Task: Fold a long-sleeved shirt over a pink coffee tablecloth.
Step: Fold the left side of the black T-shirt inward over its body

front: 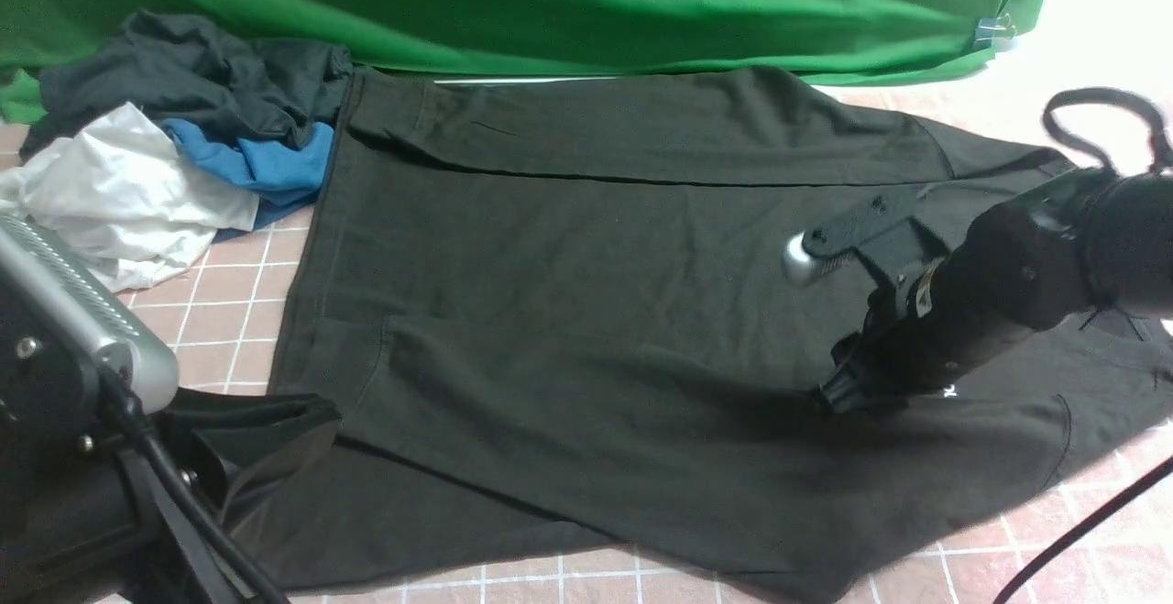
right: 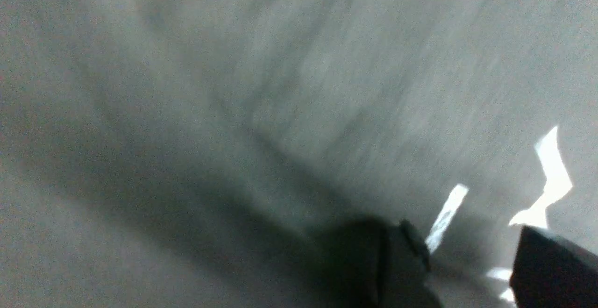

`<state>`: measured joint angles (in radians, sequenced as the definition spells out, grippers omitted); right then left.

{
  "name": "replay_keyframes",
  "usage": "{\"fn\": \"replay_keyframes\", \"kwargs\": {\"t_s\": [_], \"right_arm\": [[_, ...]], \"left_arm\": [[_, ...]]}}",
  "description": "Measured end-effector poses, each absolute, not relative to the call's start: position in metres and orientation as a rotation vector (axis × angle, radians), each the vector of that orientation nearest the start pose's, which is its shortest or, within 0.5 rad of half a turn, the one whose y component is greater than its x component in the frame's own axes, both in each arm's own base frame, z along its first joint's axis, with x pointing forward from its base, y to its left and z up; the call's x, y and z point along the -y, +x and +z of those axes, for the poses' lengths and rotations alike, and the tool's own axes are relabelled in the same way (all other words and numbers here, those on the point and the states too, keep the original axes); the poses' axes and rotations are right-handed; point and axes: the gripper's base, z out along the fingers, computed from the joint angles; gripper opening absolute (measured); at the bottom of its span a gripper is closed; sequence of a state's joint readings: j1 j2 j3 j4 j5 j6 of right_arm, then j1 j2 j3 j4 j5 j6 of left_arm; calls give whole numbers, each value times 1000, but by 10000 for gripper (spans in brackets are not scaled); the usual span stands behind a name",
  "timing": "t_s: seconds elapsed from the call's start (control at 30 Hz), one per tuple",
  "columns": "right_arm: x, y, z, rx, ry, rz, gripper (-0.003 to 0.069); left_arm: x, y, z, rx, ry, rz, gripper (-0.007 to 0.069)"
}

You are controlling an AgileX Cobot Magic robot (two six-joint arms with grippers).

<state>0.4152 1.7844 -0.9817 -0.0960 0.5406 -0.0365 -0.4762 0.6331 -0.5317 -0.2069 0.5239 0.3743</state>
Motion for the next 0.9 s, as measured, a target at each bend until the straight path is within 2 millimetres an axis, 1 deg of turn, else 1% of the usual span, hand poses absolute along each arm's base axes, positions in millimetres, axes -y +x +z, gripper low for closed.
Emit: {"fn": "replay_keyframes", "kwargs": {"t_s": [0.07, 0.17, 0.3, 0.37, 0.4, 0.43, 0.53, 0.67, 0.9], "right_arm": [[-132, 299, 156, -2747, -763, -10, 314], [-143, 291, 155, -2761, -830, -15, 318], [-147, 289, 155, -2751, -857, -17, 343], [-147, 289, 155, -2744, -867, -27, 361], [-146, 290, 155, -2730, -897, -55, 396], [-145, 290, 155, -2726, -902, -60, 399], [-145, 292, 156, -2697, -925, -77, 437], [-146, 295, 153, -2674, -938, -76, 445], [-137, 303, 151, -2682, -965, -50, 447]], "left_arm": [[65, 106, 294, -1967, 760, -273, 15], [65, 106, 294, -1962, 770, -267, 15], [65, 106, 294, -1957, 781, -260, 15], [65, 106, 294, -1955, 785, -257, 15], [65, 106, 294, -1953, 790, -254, 15], [65, 106, 294, -1954, 789, -254, 15], [65, 106, 294, -1954, 789, -254, 15], [65, 106, 294, -1954, 789, -254, 15], [65, 106, 294, -1954, 789, -254, 15]]}}
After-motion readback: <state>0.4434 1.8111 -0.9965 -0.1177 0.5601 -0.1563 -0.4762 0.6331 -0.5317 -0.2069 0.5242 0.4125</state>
